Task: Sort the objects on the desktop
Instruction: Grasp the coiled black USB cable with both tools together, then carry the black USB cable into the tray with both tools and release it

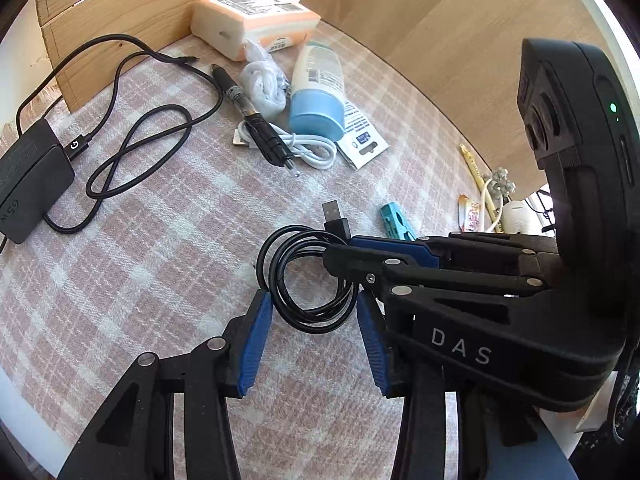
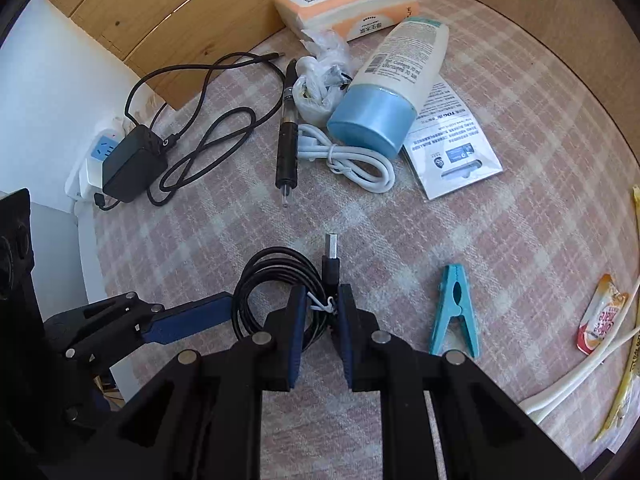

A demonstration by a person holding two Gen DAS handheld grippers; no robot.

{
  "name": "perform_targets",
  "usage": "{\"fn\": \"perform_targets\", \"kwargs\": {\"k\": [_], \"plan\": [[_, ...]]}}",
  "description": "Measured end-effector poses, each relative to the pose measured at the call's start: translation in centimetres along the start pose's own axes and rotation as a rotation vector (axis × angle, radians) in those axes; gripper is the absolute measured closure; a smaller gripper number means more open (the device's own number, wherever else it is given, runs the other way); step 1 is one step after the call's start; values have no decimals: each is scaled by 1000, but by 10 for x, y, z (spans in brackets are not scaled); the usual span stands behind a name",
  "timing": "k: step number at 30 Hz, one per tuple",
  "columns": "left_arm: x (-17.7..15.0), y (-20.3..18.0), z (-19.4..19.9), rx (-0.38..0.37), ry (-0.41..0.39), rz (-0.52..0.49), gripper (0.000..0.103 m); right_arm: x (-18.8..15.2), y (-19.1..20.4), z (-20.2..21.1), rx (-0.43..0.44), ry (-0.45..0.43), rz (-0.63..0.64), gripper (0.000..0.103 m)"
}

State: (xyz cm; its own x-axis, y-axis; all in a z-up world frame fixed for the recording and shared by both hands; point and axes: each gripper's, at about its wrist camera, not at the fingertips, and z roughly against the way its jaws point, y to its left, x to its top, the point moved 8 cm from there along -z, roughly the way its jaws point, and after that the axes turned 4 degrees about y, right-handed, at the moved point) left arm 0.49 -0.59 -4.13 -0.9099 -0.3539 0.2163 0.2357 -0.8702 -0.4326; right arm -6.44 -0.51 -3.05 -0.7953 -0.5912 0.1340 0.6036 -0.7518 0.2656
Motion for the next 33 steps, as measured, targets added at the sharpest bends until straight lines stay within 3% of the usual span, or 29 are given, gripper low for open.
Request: {"fn": "perform_targets", "kwargs": {"k": [9,17,33], "plan": [[-17,-65,17,-39,3,-136,62,-57,-22,55,21,-98,-115,87],[-46,-147,21,-106,35,-283,62,-109,-61,96,5,-188,-253,87],[-143,-322,-7,-223,215,-610,62,-281,-177,187,-86,-322,-596,87]]}}
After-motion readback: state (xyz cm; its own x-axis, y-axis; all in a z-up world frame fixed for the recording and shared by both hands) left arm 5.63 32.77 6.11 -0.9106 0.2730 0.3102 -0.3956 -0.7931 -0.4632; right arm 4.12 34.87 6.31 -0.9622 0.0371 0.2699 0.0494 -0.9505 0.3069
